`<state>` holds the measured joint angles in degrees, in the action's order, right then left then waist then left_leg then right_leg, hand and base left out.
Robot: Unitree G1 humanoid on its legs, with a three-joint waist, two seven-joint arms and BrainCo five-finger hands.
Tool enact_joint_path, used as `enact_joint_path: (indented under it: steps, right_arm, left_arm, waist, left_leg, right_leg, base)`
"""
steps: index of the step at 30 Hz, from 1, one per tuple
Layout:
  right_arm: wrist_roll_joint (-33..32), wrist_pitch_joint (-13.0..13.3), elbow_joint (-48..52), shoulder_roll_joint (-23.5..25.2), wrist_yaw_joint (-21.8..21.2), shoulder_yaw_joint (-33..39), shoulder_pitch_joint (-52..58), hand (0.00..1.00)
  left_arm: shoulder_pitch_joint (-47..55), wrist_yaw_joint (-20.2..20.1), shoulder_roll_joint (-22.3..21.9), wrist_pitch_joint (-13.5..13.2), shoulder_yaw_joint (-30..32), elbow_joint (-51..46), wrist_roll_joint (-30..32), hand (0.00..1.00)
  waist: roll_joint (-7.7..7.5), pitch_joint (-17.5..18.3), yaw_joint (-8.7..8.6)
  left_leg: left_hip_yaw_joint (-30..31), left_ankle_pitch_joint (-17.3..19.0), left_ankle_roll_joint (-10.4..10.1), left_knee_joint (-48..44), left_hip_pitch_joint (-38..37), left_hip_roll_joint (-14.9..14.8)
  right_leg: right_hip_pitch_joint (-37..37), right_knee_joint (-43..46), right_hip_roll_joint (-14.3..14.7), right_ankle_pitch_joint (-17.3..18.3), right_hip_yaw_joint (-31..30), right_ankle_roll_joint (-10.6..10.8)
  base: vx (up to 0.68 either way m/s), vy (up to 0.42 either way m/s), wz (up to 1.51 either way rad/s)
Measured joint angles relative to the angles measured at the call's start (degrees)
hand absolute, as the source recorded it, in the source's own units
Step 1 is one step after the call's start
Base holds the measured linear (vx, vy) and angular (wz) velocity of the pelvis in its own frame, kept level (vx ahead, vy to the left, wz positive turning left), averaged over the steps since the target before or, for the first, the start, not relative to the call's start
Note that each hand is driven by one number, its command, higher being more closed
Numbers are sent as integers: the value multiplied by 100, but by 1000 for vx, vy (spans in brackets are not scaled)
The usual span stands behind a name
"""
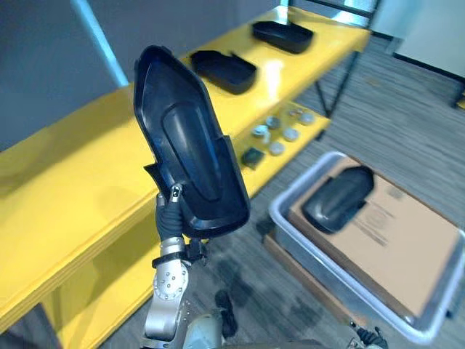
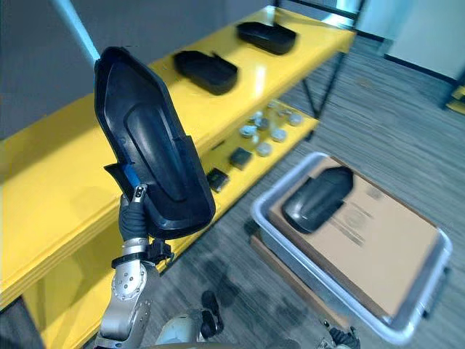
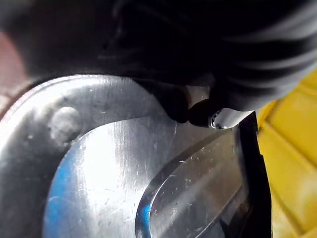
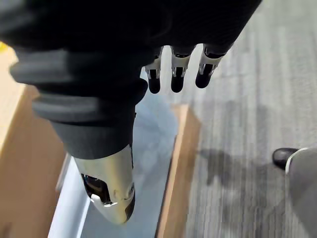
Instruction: Walk over and take plastic housings, then place them on the shelf
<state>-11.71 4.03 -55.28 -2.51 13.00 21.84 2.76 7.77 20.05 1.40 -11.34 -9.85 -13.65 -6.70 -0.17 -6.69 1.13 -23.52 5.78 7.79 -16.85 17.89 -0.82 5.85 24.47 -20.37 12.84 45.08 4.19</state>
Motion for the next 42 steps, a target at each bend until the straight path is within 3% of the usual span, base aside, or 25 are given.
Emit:
enact_joint_path:
  steps: [1, 2, 5, 6, 8, 10, 11, 12, 13, 14, 17, 24, 29, 34, 37, 42]
  right_arm:
    - [12, -21, -12, 27, -41, -5, 16, 0]
    - [15, -64, -18, 88, -82, -26, 62, 0]
    - [12, -72, -16, 59, -83, -128, 147, 0]
    - [11, -69, -14, 48, -83, -169, 161, 0]
    - [-2, -69, 8, 45, -77, -231, 275, 0]
    - [-9, -60, 113, 47, -71, -231, 508, 0]
    - [-13, -65, 132, 61, -74, -224, 620, 0]
    - [-14, -76, 231, 126, -75, -210, 658, 0]
    - [-15, -68, 328, 174, -75, -209, 712, 0]
    - [-45, -78, 450, 187, -81, -193, 822, 0]
    - [-34, -73, 549, 220, -88, -248, 752, 0]
    - [62, -51, 120, 210, -86, -124, 652, 0]
    - [105, -47, -11, 195, -95, -24, 590, 0]
    - [124, -48, -46, 183, -101, -23, 589, 0]
    - [189, -49, -146, 96, -101, -32, 582, 0]
    - [293, -56, -171, 75, -89, -34, 629, 0]
  left_arm:
    - [-1, 4, -3, 9, -29, 20, 0, 100]
    - [-30, 4, 9, 27, -86, 27, 6, 100]
    - [-39, 12, -1, 27, -67, 27, 13, 100]
    - [-49, 11, -2, 26, -73, 27, 14, 100]
    - [-78, 15, -9, 26, -131, 24, 19, 100]
    - [-114, 16, -74, 28, -190, 18, 21, 100]
    - [-108, 17, -164, 24, -177, -15, 30, 100]
    - [-105, 20, -227, 20, -123, -26, 39, 100]
    - [-120, 19, -250, 15, -110, -73, 59, 100]
    - [-122, 3, -346, -12, -139, -128, 67, 100]
    - [-15, 1, -346, -23, -169, -148, 58, 100]
    - [-6, -147, -266, -14, -417, 25, 68, 100]
    - [-18, -219, -232, 100, -350, 501, 97, 100]
    - [-209, -203, -210, 217, -303, 1008, 294, 100]
    - [-735, 50, -168, 352, -273, 1622, 410, 100]
    - [-1363, 424, 9, 519, 113, 2325, 516, 100]
  waist:
    - [22, -2, -26]
    - [33, -2, -42]
    - [70, -26, -71]
    - [83, -33, -99]
    - [62, -47, -344]
    - [47, -53, -334]
    - [28, -44, -249]
    - [-58, -32, -207]
    - [-63, -25, -224]
    - [58, 4, -279]
    - [26, 128, -167]
    - [-8, 188, -212]
    - [142, 341, -331]
    - [188, 361, -351]
    - [229, 373, -372]
    - [229, 370, -577]
  left_leg:
    - [58, 44, 22, -7, -43, 17]
    - [199, 62, 8, 70, -163, 58]
    - [511, -72, -82, 602, -688, 276]
    - [600, -83, -87, 645, -756, 322]
    - [1042, -85, -82, 631, -962, 584]
    - [1321, -10, -12, 576, -1060, 808]
    - [1316, 214, -19, 555, -1149, 876]
    - [1120, 480, -323, 376, -1183, 858]
    - [1030, 597, -380, 70, -1062, 743]
    - [873, 621, -126, -333, -928, 560]
    - [951, 620, -187, -178, -989, 507]
    - [1136, 322, -450, 245, -1206, 301]
    - [1293, 39, -494, 666, -1394, 290]
    - [1491, -246, -604, 1107, -1588, 278]
    - [1530, -421, -768, 1501, -1673, 245]
    - [1398, -572, -952, 1896, -1696, 178]
  right_leg:
    - [-136, 277, -25, 67, -350, -239]
    - [-411, 486, 193, 248, -1231, -233]
    - [-1065, 543, 832, 499, -2567, -111]
    - [-1199, 546, 938, 531, -2716, -59]
    - [-1662, 587, 1274, 528, -3631, -34]
    - [-1862, 614, 1335, 476, -4250, 55]
    - [-1901, 511, 1323, 400, -4409, 173]
    - [-1884, 282, 1187, 361, -4414, 216]
    - [-1893, 201, 1147, 314, -4316, 218]
    - [-1811, 364, 1188, 190, -4128, 200]
    - [-1664, 22, 1300, -24, -4086, 65]
    - [-988, -1290, 1669, -629, -3967, -100]
    - [-779, -1757, 1765, -855, -3971, -198]
    - [-757, -1895, 1837, -991, -3916, -301]
    - [-763, -2119, 1908, -1139, -3928, -280]
    - [-782, -2500, 1998, -1375, -3994, -342]
  base:
    - [138, 163, 46]
    - [118, 105, 39]
    - [126, 109, 45]
    - [109, 69, 80]
    - [162, 29, 132]
    - [146, 5, 119]
    - [135, -13, 89]
    - [153, -40, 71]
    - [228, -146, 95]
    - [221, -144, 76]
    - [163, -91, 17]
    - [118, -81, -2]
    - [44, -76, -3]
    - [-76, -69, 4]
    - [-165, -55, -2]
    - [-119, -43, -17]
